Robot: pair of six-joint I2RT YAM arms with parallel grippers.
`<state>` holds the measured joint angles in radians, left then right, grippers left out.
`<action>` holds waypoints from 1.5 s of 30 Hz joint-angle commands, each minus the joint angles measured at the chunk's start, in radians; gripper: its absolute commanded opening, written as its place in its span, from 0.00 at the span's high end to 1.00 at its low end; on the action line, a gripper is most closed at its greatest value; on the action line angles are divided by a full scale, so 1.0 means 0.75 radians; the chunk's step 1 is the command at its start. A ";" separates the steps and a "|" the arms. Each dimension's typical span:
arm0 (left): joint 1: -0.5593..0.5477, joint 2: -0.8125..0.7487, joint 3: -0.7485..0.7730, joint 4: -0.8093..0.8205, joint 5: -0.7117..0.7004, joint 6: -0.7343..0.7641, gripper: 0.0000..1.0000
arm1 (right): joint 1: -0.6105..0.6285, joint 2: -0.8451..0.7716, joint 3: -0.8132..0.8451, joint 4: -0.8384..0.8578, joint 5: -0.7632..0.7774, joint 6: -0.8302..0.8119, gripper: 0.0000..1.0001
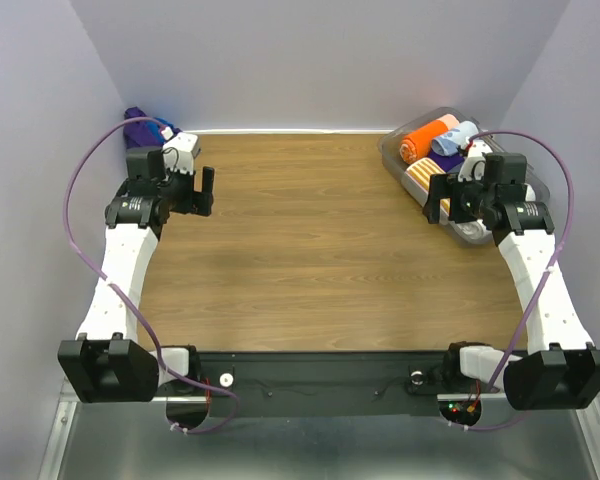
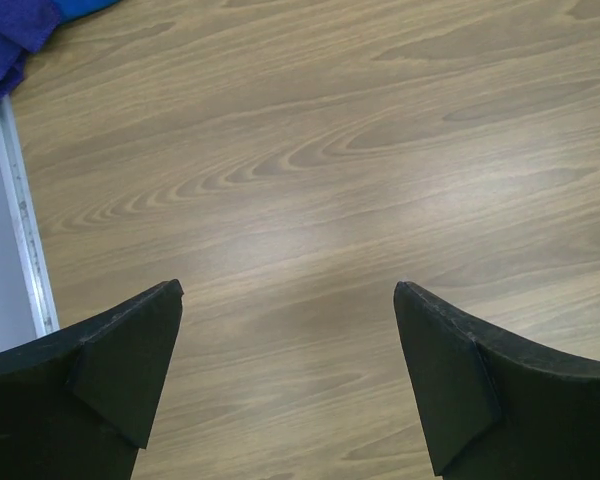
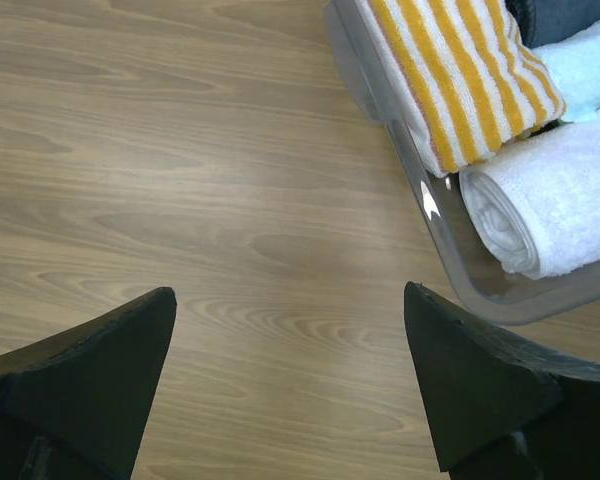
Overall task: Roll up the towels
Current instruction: Grab a towel with the left arm
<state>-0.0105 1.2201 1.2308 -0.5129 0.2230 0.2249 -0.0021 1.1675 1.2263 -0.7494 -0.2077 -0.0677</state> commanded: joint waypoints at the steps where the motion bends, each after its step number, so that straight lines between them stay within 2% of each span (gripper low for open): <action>1: 0.004 0.048 0.091 0.089 -0.107 0.025 0.01 | 0.001 0.010 0.032 0.022 -0.026 -0.016 0.00; 9: 0.079 0.475 0.477 0.148 -0.262 -0.032 0.04 | 0.001 0.073 0.020 0.024 -0.030 -0.026 0.00; 12: 0.110 0.669 0.663 0.193 -0.326 -0.095 0.16 | 0.001 0.098 0.022 0.020 -0.038 -0.026 0.00; 15: 0.161 0.886 0.897 0.185 -0.248 -0.154 0.29 | 0.001 0.104 0.020 0.022 -0.036 -0.024 0.00; 16: 0.169 0.937 0.956 0.183 -0.242 -0.167 0.37 | 0.001 0.108 0.020 0.022 -0.032 -0.022 0.00; 19: 0.198 1.142 1.187 0.166 -0.248 -0.183 0.45 | 0.001 0.114 0.016 0.020 -0.036 -0.026 0.00; 21: 0.210 1.269 1.326 0.162 -0.246 -0.189 0.45 | 0.001 0.116 0.012 0.015 -0.050 -0.030 0.00; 24: 0.216 1.382 1.429 0.197 -0.325 -0.183 0.45 | 0.001 0.125 0.005 0.015 -0.060 -0.030 0.00; 31: 0.225 1.470 1.431 0.385 -0.422 -0.142 0.34 | 0.001 0.157 0.003 0.015 -0.071 -0.030 0.00; 45: 0.225 1.688 1.549 0.520 -0.514 -0.173 0.27 | 0.001 0.229 0.005 0.015 -0.079 -0.028 0.00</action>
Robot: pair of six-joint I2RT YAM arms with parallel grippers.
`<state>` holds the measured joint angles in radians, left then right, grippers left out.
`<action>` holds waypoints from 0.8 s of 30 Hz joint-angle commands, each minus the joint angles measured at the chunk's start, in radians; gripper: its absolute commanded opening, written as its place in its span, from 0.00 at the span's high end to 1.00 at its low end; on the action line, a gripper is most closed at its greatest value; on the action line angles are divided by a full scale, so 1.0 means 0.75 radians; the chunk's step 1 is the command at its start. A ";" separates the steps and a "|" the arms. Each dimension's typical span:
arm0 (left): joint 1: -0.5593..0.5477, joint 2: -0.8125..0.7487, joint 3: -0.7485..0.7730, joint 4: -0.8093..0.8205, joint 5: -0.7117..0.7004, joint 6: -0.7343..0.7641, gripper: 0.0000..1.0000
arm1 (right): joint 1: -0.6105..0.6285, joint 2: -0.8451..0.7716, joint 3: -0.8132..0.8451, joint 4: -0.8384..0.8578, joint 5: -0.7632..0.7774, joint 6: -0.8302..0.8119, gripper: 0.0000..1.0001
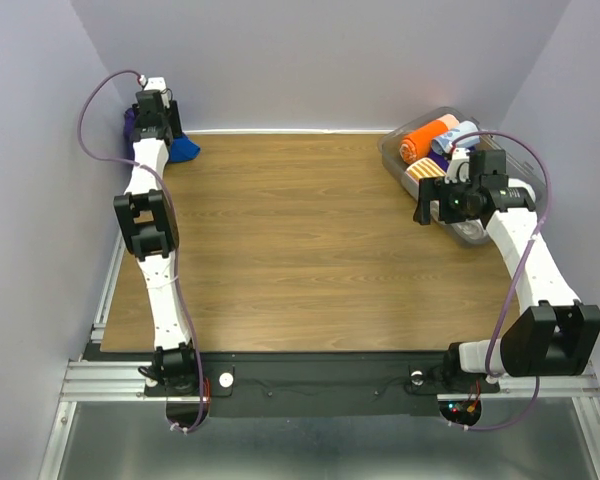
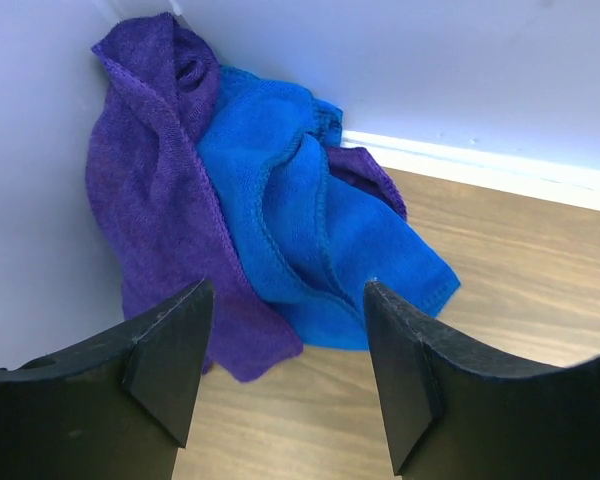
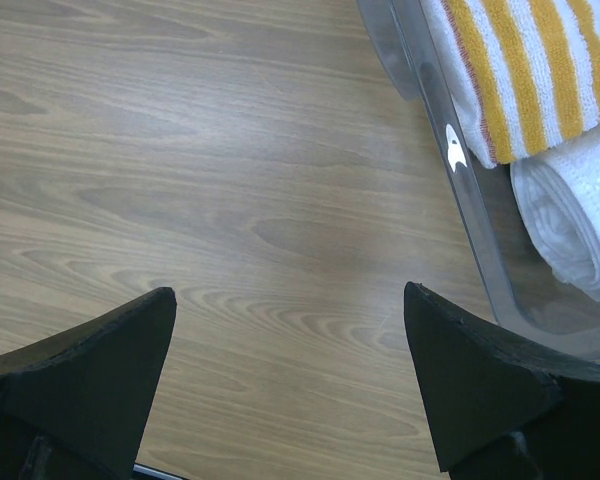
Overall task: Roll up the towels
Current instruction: Grab a towel with the left arm
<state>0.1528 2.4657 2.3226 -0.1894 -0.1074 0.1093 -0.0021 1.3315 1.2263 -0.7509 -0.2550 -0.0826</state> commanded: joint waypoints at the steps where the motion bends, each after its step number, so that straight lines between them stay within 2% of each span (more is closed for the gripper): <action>1: 0.007 0.038 0.098 0.093 -0.076 -0.019 0.27 | -0.001 0.010 0.005 0.017 -0.022 -0.009 0.00; 9: 0.007 0.114 0.092 0.211 -0.135 0.032 0.27 | 0.001 0.037 -0.013 0.017 -0.024 -0.009 0.00; 11: 0.007 0.130 0.106 0.222 -0.151 0.044 0.29 | 0.001 0.043 -0.011 0.017 -0.022 -0.009 0.00; 12: 0.007 0.132 0.112 0.236 -0.178 0.042 0.32 | 0.001 0.047 -0.011 0.017 -0.022 -0.006 0.00; 15: 0.007 0.118 0.112 0.244 -0.186 0.047 0.49 | 0.001 0.053 -0.011 0.017 -0.028 -0.009 0.00; 16: 0.007 0.100 0.114 0.246 -0.184 0.047 0.60 | 0.001 0.053 -0.011 0.017 -0.030 -0.004 0.00; 18: 0.011 0.073 0.114 0.244 -0.178 0.040 0.68 | 0.001 0.045 -0.011 0.017 -0.030 -0.006 0.00; 19: 0.011 0.055 0.110 0.244 -0.172 0.038 0.77 | 0.001 0.041 -0.011 0.017 -0.032 -0.002 0.00; 24: 0.040 -0.107 0.108 0.246 -0.084 -0.021 0.90 | -0.001 0.016 -0.013 0.013 -0.055 0.002 0.00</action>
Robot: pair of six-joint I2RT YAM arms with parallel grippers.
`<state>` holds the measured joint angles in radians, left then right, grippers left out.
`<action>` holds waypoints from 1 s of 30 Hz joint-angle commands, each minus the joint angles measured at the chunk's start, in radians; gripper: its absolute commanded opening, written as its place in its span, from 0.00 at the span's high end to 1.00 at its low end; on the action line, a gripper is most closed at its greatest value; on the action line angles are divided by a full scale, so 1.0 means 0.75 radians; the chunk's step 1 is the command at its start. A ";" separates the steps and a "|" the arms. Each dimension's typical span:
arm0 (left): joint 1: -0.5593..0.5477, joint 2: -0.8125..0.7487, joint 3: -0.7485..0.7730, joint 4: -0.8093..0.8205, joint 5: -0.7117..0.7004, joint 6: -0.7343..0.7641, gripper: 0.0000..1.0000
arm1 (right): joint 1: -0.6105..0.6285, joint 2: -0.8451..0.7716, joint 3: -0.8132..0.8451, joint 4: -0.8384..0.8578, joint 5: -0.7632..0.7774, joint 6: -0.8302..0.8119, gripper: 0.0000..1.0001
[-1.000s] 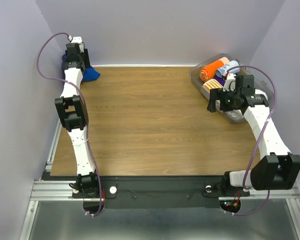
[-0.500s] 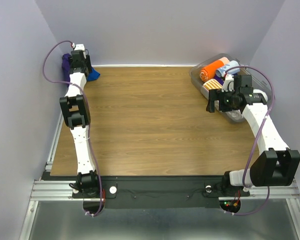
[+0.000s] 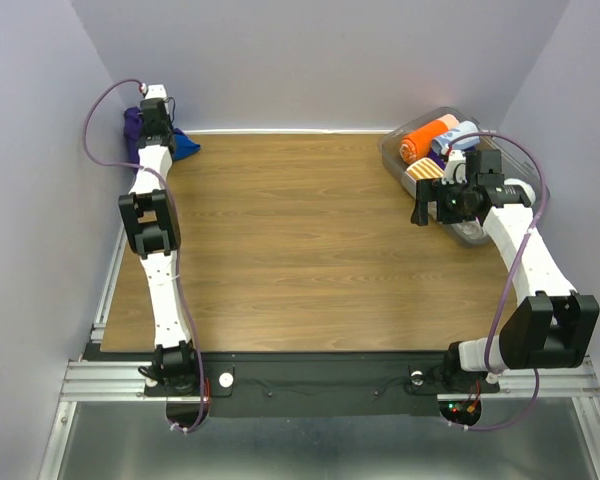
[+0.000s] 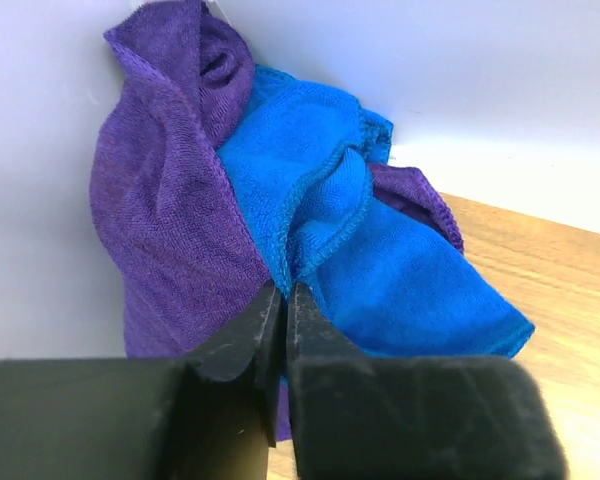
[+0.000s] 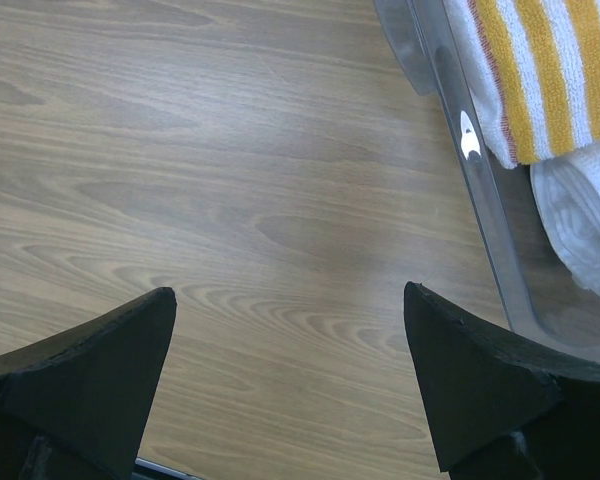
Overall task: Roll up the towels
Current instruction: Grab a towel with the left arm
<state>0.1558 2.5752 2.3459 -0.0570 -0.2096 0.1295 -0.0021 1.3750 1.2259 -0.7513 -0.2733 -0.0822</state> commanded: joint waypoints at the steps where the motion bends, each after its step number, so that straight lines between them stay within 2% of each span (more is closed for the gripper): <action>1: 0.040 -0.277 0.079 0.066 0.077 -0.056 0.91 | 0.001 -0.044 -0.013 0.014 -0.034 0.003 0.00; 6: 0.097 -0.447 0.083 0.029 0.263 -0.123 0.94 | 0.001 -0.052 -0.019 0.014 -0.061 -0.001 0.00; 8: 0.125 -0.496 0.081 -0.004 0.383 -0.169 1.00 | 0.001 -0.048 -0.021 0.014 -0.073 -0.001 0.00; 12: 0.183 -0.556 0.038 -0.018 0.604 -0.318 1.00 | 0.001 -0.042 -0.017 0.014 -0.090 -0.001 0.00; 19: 0.303 -0.456 -0.107 -0.100 0.721 -0.353 1.00 | 0.001 -0.029 -0.006 0.012 -0.098 -0.003 0.00; 23: 0.338 -0.360 -0.144 -0.179 0.736 -0.251 1.00 | 0.001 -0.019 -0.015 0.012 -0.098 -0.005 0.00; 24: 0.342 -0.329 -0.109 -0.236 0.736 -0.242 0.87 | -0.001 -0.015 -0.015 0.012 -0.098 -0.003 0.00; 26: 0.363 -0.335 -0.105 -0.263 0.780 -0.222 0.67 | 0.001 -0.011 -0.011 0.010 -0.100 -0.005 0.00; 29: 0.363 -0.382 -0.123 -0.259 0.832 -0.181 0.18 | 0.001 -0.001 -0.002 0.008 -0.106 -0.001 0.00; 30: 0.361 -0.396 -0.123 -0.263 0.850 -0.173 0.10 | 0.001 0.005 0.004 0.008 -0.110 -0.001 0.00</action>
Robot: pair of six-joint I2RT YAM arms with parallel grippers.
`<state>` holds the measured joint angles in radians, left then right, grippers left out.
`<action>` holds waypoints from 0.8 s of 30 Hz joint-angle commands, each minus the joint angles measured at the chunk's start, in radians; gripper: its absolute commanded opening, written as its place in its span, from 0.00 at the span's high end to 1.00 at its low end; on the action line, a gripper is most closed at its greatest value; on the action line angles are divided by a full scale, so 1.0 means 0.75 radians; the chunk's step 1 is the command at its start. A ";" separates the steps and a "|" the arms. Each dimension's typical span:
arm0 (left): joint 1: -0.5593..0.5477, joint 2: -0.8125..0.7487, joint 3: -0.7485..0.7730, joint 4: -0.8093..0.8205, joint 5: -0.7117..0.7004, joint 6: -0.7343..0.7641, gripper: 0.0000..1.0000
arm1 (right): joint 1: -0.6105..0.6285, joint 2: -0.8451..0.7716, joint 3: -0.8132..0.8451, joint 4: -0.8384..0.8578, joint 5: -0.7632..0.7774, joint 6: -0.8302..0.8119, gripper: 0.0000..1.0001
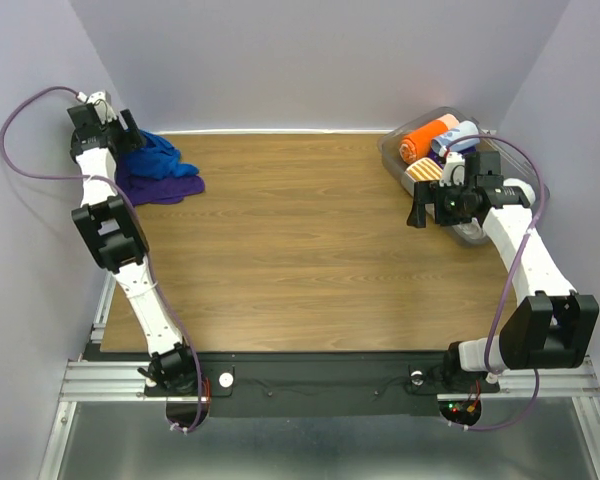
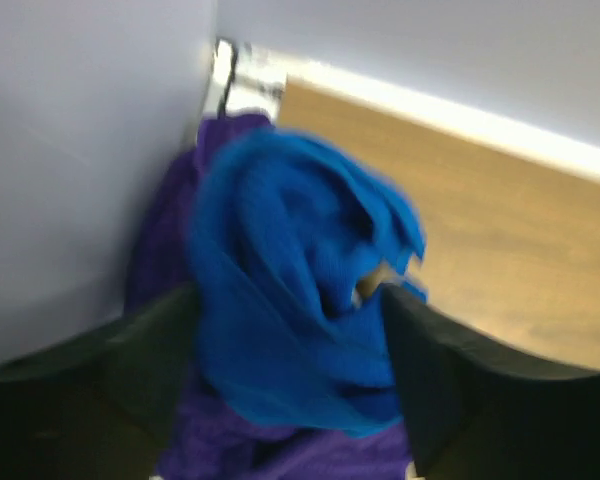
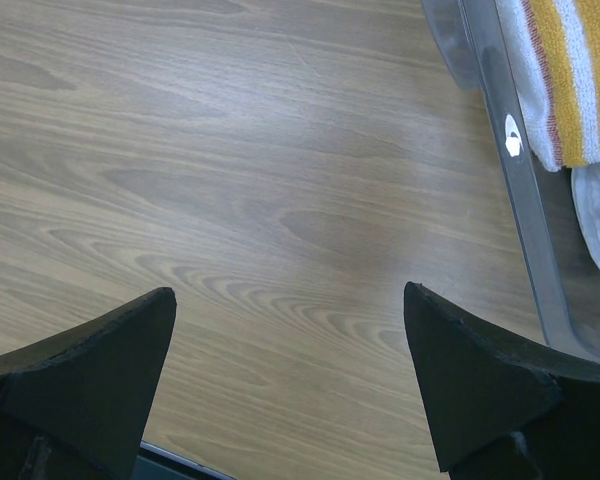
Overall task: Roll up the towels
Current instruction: Grab a towel with the left arm
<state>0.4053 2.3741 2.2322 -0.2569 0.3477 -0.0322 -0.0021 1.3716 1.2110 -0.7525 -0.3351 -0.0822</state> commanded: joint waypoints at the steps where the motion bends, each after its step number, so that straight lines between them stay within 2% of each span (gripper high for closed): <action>1: 0.022 -0.144 0.020 -0.001 0.117 0.102 0.06 | -0.001 0.014 0.026 0.007 -0.030 -0.001 0.00; 9: -0.096 -0.218 -0.084 -0.103 -0.075 0.333 0.07 | -0.001 0.030 0.028 0.003 -0.042 -0.003 0.00; 11: -0.127 -0.198 -0.096 -0.118 -0.181 0.333 0.15 | -0.001 0.034 0.028 0.003 -0.036 -0.003 0.00; 12: -0.135 -0.192 -0.105 -0.122 -0.299 0.299 0.17 | 0.001 0.034 0.030 0.003 -0.034 -0.003 0.00; 16: -0.156 -0.177 -0.149 -0.116 -0.524 0.225 0.18 | 0.001 0.034 0.032 0.003 -0.028 -0.005 0.00; 20: -0.158 -0.196 -0.235 -0.081 -0.625 0.180 0.18 | 0.001 0.043 0.034 0.003 -0.032 -0.007 0.00; 24: -0.162 -0.143 -0.213 -0.087 -0.666 0.164 0.21 | 0.001 0.049 0.044 0.001 -0.030 -0.003 0.00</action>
<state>0.2768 2.2723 2.0533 -0.3462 -0.0608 0.1261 -0.0021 1.4025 1.2110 -0.7528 -0.3489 -0.0822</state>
